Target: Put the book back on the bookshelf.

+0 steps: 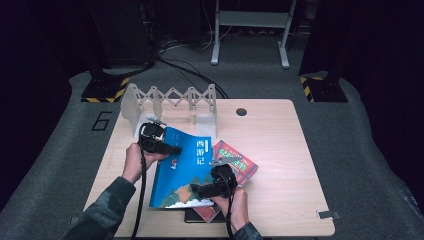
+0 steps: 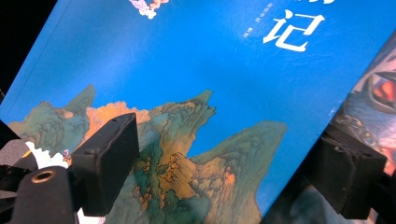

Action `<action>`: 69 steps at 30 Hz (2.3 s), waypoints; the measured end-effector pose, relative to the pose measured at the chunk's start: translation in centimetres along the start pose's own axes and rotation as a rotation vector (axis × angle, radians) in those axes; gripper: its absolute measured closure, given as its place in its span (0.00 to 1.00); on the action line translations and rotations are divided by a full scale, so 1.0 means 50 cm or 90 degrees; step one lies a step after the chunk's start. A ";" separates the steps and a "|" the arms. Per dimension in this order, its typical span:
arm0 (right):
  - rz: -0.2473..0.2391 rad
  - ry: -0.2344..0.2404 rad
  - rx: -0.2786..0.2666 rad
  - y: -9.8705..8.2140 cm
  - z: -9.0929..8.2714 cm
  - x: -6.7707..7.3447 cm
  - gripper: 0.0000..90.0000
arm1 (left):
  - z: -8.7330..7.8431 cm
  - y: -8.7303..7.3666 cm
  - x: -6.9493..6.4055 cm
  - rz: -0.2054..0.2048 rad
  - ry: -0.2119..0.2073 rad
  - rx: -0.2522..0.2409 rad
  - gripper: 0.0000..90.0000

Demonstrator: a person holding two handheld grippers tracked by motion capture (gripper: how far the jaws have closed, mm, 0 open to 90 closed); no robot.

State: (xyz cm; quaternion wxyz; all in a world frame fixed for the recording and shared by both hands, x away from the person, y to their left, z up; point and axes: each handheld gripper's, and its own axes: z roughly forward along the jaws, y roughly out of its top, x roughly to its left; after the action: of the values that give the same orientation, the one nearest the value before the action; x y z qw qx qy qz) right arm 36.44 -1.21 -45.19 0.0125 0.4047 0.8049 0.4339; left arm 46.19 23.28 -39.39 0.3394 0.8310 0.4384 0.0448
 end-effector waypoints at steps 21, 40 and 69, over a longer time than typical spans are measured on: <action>0.011 -0.135 -0.078 -0.053 -0.137 -0.087 0.04 | -0.008 0.003 0.010 -0.014 -0.025 -0.005 0.58; 0.152 -0.314 -0.081 -0.203 -0.194 -0.289 0.03 | -0.017 0.007 0.023 -0.035 -0.063 0.002 0.61; 0.131 -0.338 -0.086 -0.221 -0.175 -0.315 0.07 | -0.154 0.065 0.009 0.052 -0.046 -0.021 0.68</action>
State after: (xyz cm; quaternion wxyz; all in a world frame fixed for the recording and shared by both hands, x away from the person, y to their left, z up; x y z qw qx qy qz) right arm 36.68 -20.93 -52.77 0.2051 0.5819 0.6976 0.3643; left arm 45.85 26.40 -31.64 0.3665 0.8436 0.3907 0.0358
